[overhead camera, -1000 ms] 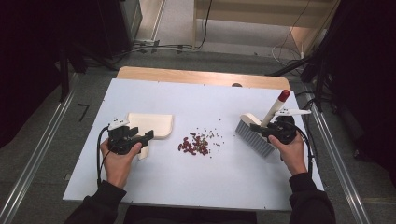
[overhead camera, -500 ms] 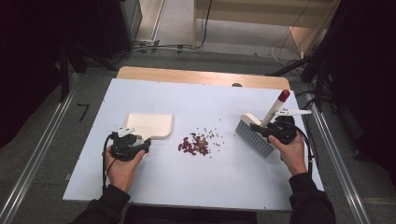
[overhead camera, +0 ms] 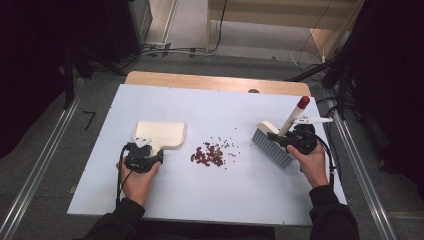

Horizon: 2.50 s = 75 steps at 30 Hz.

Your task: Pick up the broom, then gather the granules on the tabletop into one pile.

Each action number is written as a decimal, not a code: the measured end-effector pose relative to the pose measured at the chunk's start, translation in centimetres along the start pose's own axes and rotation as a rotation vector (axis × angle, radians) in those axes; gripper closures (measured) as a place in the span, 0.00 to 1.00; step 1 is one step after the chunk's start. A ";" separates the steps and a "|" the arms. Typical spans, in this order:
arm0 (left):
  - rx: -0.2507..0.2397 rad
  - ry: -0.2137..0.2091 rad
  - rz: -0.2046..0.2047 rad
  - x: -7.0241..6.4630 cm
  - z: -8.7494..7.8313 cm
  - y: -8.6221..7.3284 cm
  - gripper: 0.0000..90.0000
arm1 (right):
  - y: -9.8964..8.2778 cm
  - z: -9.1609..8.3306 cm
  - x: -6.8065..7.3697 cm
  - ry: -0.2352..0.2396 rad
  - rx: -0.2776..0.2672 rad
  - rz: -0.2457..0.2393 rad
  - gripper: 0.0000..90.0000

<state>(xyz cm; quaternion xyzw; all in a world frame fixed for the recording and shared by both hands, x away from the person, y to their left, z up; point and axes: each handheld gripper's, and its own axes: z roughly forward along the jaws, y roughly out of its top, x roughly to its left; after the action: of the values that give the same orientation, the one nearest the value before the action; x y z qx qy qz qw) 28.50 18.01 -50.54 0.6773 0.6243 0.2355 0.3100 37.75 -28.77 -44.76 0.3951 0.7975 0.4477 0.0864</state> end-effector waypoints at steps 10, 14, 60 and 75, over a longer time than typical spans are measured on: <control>-0.018 0.047 0.032 -0.4 0.7 0.1 0.61 | 0.0 0.0 0.0 -0.002 0.002 -0.002 0.71; -0.022 0.056 0.048 -0.5 0.9 0.1 0.62 | 0.0 0.1 0.1 -0.002 0.001 -0.006 0.71; -0.071 -0.004 0.007 0.4 -1.2 -0.1 0.44 | 0.7 1.6 0.4 -0.106 -0.048 -0.002 0.71; -0.072 -0.002 -0.002 1.0 -1.3 0.0 0.44 | 1.9 5.1 2.4 -0.277 -0.050 -0.126 0.71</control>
<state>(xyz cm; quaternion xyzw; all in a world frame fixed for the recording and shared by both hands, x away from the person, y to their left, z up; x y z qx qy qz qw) 27.66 19.17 -49.71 0.6653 0.6157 0.2571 0.3349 39.73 -23.24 -45.69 0.4000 0.7897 0.4024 0.2333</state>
